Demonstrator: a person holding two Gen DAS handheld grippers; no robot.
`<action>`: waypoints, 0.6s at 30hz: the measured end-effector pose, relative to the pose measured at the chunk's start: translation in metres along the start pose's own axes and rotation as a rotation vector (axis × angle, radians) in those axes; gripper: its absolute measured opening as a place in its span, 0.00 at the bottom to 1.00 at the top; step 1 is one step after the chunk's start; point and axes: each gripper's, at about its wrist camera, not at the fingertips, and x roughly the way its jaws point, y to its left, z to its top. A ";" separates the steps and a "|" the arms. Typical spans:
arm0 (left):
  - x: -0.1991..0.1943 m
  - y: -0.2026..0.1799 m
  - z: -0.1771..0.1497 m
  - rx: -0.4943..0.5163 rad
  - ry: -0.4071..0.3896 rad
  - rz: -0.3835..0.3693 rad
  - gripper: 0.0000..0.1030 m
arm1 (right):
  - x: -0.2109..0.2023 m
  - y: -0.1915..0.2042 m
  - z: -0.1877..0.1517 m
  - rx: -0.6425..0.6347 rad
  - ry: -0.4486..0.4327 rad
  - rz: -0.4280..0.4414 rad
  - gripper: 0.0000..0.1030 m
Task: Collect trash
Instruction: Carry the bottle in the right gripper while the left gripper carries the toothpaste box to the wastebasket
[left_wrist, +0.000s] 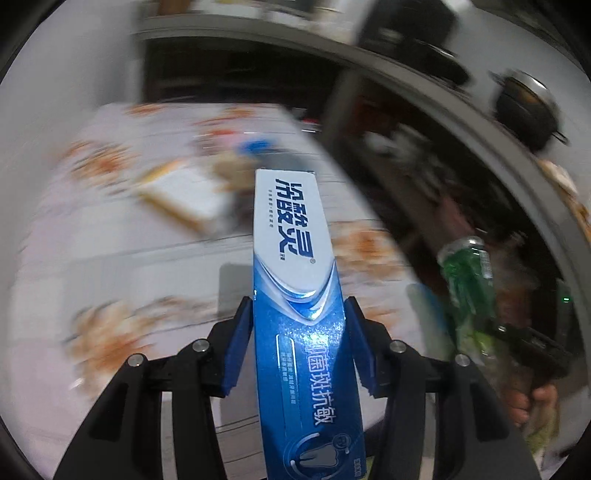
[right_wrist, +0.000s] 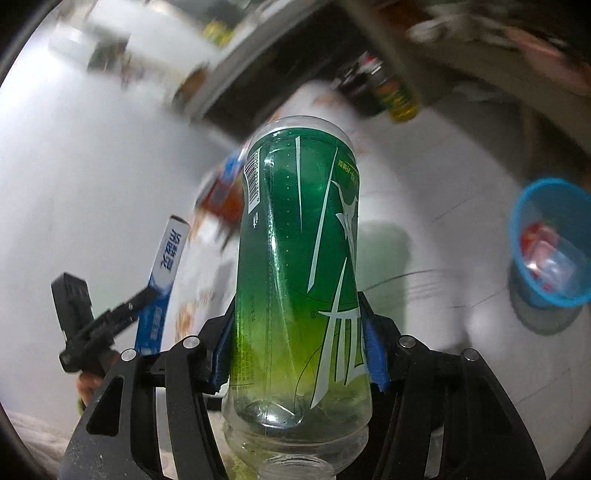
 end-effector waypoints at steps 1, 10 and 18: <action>0.012 -0.024 0.008 0.042 0.010 -0.040 0.47 | -0.017 -0.017 0.001 0.046 -0.049 -0.015 0.53; 0.163 -0.200 0.042 0.266 0.244 -0.247 0.47 | -0.066 -0.171 -0.009 0.457 -0.157 -0.139 0.53; 0.304 -0.302 0.029 0.376 0.471 -0.206 0.48 | -0.017 -0.266 0.009 0.624 -0.062 -0.263 0.53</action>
